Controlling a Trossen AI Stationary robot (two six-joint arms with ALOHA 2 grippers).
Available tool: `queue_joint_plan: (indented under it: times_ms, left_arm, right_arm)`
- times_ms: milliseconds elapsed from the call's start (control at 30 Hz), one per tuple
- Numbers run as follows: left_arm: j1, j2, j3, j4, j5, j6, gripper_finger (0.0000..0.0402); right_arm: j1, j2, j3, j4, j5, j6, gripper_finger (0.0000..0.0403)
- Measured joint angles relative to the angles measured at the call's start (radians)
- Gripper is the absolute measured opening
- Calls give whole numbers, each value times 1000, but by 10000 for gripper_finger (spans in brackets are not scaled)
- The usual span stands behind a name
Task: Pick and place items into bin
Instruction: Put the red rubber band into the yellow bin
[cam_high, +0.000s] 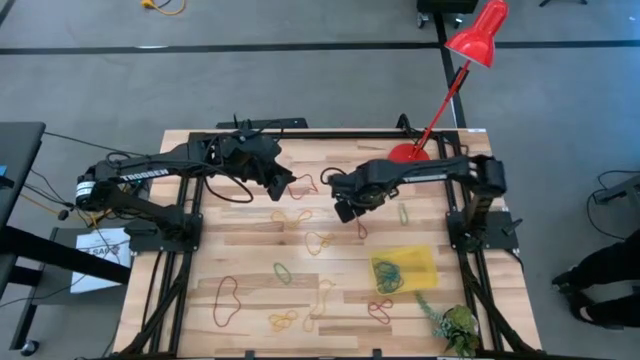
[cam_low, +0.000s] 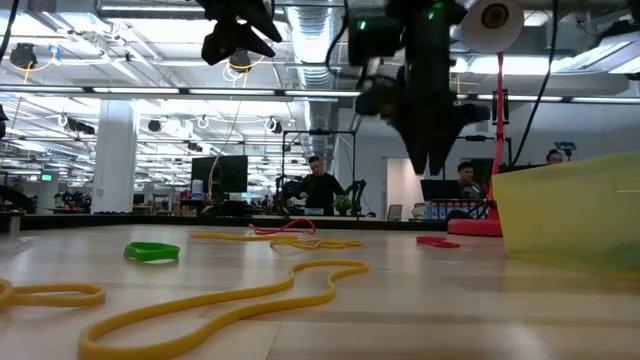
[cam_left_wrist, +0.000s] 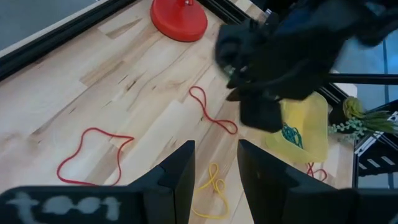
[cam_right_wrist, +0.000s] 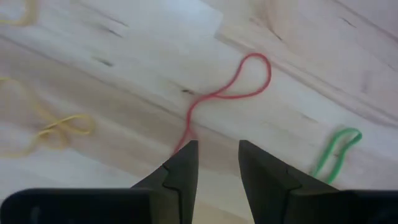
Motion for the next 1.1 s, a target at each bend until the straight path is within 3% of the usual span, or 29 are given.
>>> queue_joint_plan:
  times_ms: [233,567,1100]
  left_arm:
    - [0,0,0,1,0,-1,110]
    - [2,-1,0,2,1,17,110]
    - [2,-1,0,0,21,63,110]
  right_arm:
    - [-19,114,-1,14,-104,16,109]
    - [-26,190,4,121,-80,65,109]
    - [-21,256,6,126,-34,94,101]
